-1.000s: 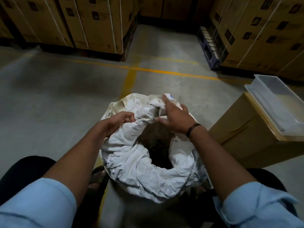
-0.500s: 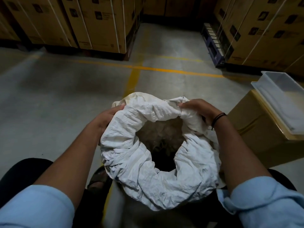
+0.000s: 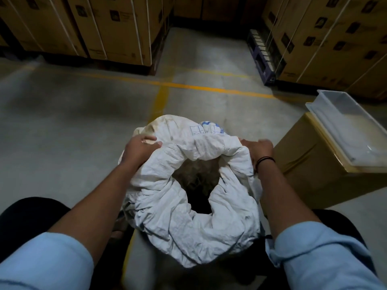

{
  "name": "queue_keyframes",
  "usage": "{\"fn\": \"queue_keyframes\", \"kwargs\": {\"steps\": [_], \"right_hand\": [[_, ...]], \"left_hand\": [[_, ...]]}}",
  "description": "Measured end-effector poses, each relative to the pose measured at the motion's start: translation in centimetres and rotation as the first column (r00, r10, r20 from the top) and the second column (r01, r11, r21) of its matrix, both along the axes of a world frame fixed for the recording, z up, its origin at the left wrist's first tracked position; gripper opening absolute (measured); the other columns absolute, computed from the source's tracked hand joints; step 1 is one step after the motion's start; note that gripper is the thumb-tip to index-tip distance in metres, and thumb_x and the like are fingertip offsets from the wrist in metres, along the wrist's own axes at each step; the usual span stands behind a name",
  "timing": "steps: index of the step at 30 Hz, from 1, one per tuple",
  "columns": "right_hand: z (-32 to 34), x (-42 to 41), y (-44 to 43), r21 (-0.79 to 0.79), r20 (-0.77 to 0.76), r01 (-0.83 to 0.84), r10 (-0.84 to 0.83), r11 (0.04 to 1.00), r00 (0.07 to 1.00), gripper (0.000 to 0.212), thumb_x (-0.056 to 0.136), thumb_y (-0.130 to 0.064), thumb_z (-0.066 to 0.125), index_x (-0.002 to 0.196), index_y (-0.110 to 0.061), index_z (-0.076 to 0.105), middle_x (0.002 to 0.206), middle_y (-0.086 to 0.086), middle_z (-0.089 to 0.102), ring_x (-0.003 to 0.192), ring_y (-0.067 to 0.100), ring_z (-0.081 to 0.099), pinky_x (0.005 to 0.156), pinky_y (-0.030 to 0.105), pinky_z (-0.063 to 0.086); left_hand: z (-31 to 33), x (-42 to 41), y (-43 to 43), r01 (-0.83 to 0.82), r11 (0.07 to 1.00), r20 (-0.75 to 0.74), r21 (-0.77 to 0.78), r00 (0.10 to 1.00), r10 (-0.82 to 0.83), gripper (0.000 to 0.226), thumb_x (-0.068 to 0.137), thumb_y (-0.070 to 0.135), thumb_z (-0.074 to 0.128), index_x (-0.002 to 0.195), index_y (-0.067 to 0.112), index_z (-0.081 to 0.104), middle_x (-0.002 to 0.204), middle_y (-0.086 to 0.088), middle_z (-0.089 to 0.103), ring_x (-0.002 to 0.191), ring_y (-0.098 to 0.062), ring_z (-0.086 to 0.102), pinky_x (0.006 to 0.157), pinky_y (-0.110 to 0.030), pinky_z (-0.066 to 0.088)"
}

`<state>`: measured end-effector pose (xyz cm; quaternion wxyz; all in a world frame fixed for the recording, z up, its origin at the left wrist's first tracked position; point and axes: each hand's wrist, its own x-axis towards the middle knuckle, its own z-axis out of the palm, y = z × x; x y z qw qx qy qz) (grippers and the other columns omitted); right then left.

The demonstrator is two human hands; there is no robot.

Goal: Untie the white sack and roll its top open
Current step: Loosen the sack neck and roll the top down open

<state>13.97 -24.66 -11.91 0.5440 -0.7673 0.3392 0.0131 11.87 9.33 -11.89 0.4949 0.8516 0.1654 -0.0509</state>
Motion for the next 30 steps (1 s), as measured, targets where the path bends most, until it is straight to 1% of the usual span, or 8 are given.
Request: {"fn": "queue_keyframes", "kwargs": {"steps": [4, 8, 11, 15, 20, 24, 27, 30], "right_hand": [[2.0, -1.8, 2.0, -0.615, 0.394, 0.160, 0.125, 0.772, 0.910, 0.046, 0.088, -0.025, 0.068, 0.131, -0.016, 0.055, 0.126, 0.010, 0.058, 0.113, 0.029, 0.058, 0.096, 0.038, 0.046], [5.1, -5.8, 6.9, -0.833, 0.436, 0.096, 0.539, 0.545, 0.721, 0.040, 0.085, -0.032, 0.060, 0.122, -0.018, 0.059, 0.116, 0.009, 0.059, 0.104, 0.030, 0.056, 0.087, 0.044, 0.047], [4.2, -11.6, 11.3, -0.849, 0.197, -0.266, 0.739, 0.458, 0.644, 0.061, 0.084, -0.055, 0.059, 0.129, -0.015, 0.053, 0.121, 0.011, 0.055, 0.108, 0.032, 0.054, 0.092, 0.048, 0.048], [0.5, -18.0, 15.0, -0.475, -0.429, -0.849, 0.782, 0.230, 0.452, 0.148, 0.053, -0.095, 0.060, 0.158, -0.018, -0.011, 0.167, 0.008, 0.002, 0.147, 0.039, 0.023, 0.116, 0.059, 0.029], [-2.9, -19.4, 16.6, -0.600, -0.424, -0.766, 0.720, 0.232, 0.550, 0.157, 0.054, -0.080, 0.077, 0.150, -0.024, -0.033, 0.167, 0.018, -0.008, 0.133, 0.044, 0.045, 0.103, 0.061, 0.043], [-3.4, -19.5, 16.3, -0.685, -0.429, -0.710, 0.695, 0.166, 0.577, 0.158, 0.054, -0.072, 0.084, 0.154, -0.019, -0.027, 0.163, 0.024, 0.010, 0.120, 0.043, 0.056, 0.098, 0.052, 0.049], [-2.9, -19.5, 16.3, -0.742, -0.406, -0.656, 0.689, 0.135, 0.600, 0.154, 0.056, -0.074, 0.081, 0.155, -0.017, -0.023, 0.155, 0.025, 0.024, 0.112, 0.041, 0.059, 0.094, 0.052, 0.049], [-1.4, -18.7, 16.0, -0.829, -0.319, -0.543, 0.686, 0.131, 0.654, 0.146, 0.062, -0.068, 0.080, 0.157, -0.016, -0.018, 0.145, 0.022, 0.036, 0.102, 0.038, 0.061, 0.084, 0.050, 0.049]], "left_hand": [[2.4, -0.3, -0.4, -0.048, 0.973, 0.246, 0.225, 0.969, -0.009, 0.031, 0.083, 0.049, 0.072, 0.109, 0.030, 0.072, 0.110, 0.004, 0.073, 0.101, -0.021, 0.070, 0.093, -0.045, 0.056], [5.3, -1.1, -0.5, -0.089, 0.912, 0.236, 0.400, 0.972, -0.009, 0.052, 0.085, 0.061, 0.064, 0.127, 0.031, 0.062, 0.134, -0.006, 0.059, 0.123, -0.033, 0.058, 0.104, -0.051, 0.046], [6.6, -3.5, -0.4, -0.003, 0.924, -0.099, 0.382, 0.994, 0.044, 0.090, 0.082, 0.075, 0.061, 0.152, 0.023, 0.038, 0.156, -0.018, 0.040, 0.140, -0.044, 0.042, 0.111, -0.053, 0.038], [8.3, -8.5, -2.1, 0.313, 0.944, -0.626, 0.102, 0.758, -0.184, 0.099, 0.093, 0.063, 0.058, 0.163, 0.012, 0.010, 0.168, -0.020, 0.019, 0.149, -0.045, 0.029, 0.115, -0.054, 0.032], [2.9, -9.8, -4.0, 0.211, 0.959, -0.451, 0.190, 0.886, -0.106, 0.125, 0.086, 0.069, 0.064, 0.161, 0.006, -0.014, 0.164, -0.023, 0.029, 0.148, -0.041, 0.035, 0.116, -0.046, 0.035], [-0.8, -11.0, -4.3, 0.067, 0.940, -0.125, 0.334, 0.992, -0.026, 0.063, 0.101, 0.040, 0.054, 0.147, 0.002, 0.033, 0.136, -0.023, 0.060, 0.125, -0.043, 0.057, 0.095, -0.044, 0.047], [-1.4, -10.1, -3.4, -0.194, 0.979, -0.054, -0.065, 0.980, 0.190, 0.037, 0.099, 0.022, 0.055, 0.132, 0.005, 0.053, 0.126, -0.019, 0.066, 0.114, -0.038, 0.063, 0.084, -0.036, 0.047], [1.3, -8.5, -2.1, -0.391, 0.573, -0.238, -0.720, 0.915, 0.325, 0.029, 0.093, 0.013, 0.052, 0.115, 0.006, 0.070, 0.114, -0.018, 0.074, 0.101, -0.032, 0.071, 0.085, -0.045, 0.060]]}}
